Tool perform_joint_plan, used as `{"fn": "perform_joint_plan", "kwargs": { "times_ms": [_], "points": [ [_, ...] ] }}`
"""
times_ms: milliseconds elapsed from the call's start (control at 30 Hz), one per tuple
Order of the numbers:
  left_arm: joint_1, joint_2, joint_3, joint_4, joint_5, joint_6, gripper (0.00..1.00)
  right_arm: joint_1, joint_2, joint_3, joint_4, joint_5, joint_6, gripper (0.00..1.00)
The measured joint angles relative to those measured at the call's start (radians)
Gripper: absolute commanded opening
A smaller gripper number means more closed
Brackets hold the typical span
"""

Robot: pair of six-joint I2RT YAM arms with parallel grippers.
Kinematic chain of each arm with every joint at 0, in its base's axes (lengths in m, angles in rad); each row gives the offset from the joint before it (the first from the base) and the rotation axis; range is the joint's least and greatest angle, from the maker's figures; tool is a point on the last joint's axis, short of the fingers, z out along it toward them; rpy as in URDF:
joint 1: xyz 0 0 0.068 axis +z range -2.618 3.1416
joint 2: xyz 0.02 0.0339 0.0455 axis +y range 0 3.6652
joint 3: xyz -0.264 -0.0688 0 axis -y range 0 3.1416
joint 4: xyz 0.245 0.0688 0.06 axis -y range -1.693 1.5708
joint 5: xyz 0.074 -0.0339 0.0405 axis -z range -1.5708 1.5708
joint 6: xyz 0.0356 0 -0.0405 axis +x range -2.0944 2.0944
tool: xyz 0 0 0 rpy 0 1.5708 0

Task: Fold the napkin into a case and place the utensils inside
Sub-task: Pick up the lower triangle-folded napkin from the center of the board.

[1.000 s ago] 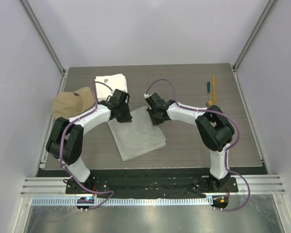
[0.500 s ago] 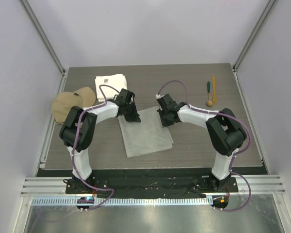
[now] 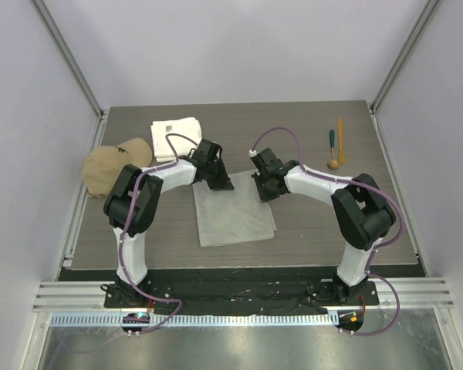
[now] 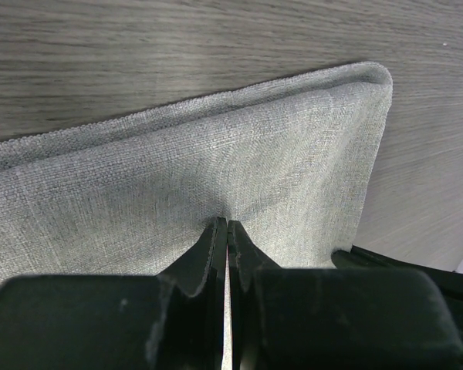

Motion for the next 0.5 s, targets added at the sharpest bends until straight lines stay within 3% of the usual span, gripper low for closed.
{"fn": "perform_joint_plan", "kwargs": {
  "times_ms": [500],
  "points": [
    [0.0, 0.092, 0.117, 0.027, -0.001, -0.028, 0.03, 0.0, -0.005, 0.016, -0.021, 0.004, 0.0, 0.01]
  ]
}}
